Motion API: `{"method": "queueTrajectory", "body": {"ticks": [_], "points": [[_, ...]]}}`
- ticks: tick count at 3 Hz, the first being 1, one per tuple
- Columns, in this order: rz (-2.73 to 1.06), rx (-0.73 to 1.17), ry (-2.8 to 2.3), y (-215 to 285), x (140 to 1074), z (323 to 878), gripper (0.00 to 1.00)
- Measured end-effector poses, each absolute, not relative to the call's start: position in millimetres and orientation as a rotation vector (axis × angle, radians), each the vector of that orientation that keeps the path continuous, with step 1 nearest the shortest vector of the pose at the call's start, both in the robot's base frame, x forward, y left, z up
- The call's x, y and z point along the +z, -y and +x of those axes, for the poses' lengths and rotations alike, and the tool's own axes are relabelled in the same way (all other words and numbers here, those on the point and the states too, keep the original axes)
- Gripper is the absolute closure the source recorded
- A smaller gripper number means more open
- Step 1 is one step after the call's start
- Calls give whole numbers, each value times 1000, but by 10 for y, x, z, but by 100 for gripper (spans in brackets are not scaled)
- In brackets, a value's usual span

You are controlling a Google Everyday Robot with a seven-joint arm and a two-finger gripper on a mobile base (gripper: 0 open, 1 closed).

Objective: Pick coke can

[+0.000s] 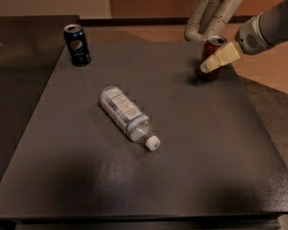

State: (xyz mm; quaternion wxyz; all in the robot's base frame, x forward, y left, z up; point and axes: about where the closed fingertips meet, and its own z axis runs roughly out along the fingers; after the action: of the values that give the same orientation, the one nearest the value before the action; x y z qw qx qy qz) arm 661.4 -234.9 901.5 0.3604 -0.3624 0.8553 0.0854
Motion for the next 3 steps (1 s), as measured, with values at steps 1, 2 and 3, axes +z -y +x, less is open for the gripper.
{"method": "queueTrajectory", "body": {"ticks": [1, 2, 3], "points": [[-914, 263, -2208, 2268, 8941, 6645, 1], [-917, 292, -2191, 2189, 8947, 6625, 19], [-919, 308, -2174, 2151, 8986, 6585, 42]]}}
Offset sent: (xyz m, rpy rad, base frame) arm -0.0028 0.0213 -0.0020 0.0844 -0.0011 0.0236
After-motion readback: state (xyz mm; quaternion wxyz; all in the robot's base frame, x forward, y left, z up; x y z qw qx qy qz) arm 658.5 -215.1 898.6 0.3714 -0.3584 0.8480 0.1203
